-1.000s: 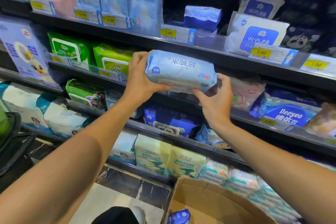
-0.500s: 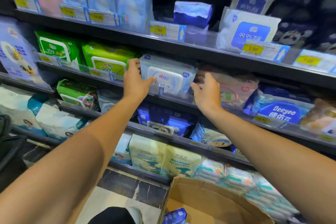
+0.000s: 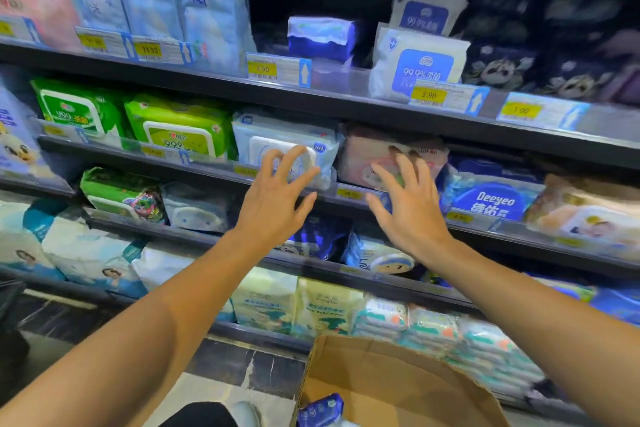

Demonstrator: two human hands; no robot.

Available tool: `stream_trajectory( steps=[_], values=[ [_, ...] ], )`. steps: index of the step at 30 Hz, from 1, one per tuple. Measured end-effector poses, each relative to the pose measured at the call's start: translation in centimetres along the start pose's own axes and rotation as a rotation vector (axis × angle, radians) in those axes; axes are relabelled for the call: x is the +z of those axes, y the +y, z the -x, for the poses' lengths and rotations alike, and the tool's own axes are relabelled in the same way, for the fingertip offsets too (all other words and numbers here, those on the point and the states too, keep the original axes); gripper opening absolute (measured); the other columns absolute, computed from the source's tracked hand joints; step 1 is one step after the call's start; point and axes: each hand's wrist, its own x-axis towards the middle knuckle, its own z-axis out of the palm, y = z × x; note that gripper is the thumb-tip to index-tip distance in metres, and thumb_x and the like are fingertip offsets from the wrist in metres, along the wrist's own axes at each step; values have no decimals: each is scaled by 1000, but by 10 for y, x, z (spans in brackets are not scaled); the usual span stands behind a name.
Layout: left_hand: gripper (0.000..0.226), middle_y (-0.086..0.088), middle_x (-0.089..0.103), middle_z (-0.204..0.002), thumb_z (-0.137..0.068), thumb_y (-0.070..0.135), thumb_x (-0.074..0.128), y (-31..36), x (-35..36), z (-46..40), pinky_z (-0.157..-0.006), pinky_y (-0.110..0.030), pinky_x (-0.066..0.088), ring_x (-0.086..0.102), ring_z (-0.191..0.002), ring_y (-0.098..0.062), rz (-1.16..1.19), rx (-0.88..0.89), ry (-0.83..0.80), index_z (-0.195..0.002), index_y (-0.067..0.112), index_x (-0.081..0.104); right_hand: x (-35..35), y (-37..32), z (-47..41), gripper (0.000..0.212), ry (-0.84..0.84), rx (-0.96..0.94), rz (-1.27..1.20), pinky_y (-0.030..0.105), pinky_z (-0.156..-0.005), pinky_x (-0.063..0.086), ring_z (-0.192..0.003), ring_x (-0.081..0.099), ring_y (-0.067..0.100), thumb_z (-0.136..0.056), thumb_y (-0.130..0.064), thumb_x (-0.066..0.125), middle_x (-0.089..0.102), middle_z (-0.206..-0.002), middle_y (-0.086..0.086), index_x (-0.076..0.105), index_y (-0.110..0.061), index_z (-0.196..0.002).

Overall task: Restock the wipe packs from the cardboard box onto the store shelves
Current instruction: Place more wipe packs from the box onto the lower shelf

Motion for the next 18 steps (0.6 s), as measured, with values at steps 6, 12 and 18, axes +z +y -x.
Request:
stream_trajectory(
  steps=[6,12,18],
  values=[
    [52,3,28,-159,-99,50,38,7,4,-12,-96,-47,51,30,-137,-34,-91,-70,-119,-143,26,51,0,23,-6,68,-109,-6,116,58,-114,28,-146,16,33,-96,-65,23,19,-160,5,33,-29,-153],
    [62,2,13,-167,-100,59,32,-7,2,-8,-118,-54,29,9,-152,-37,-168,-136,-216,-157,35,23,-8,41,-12,74,-135,-45,157,55,-104,42,-136,30,34,-96,-67,23,30,-153,10,42,-20,-149],
    [66,1,12,-167,-97,66,31,-7,-3,-35,-118,-48,32,13,-151,-39,-156,-151,-360,-155,35,30,-8,37,-17,84,-151,-31,143,55,-106,42,-135,32,35,-89,-73,15,31,-150,13,44,-20,-147]
  ],
)
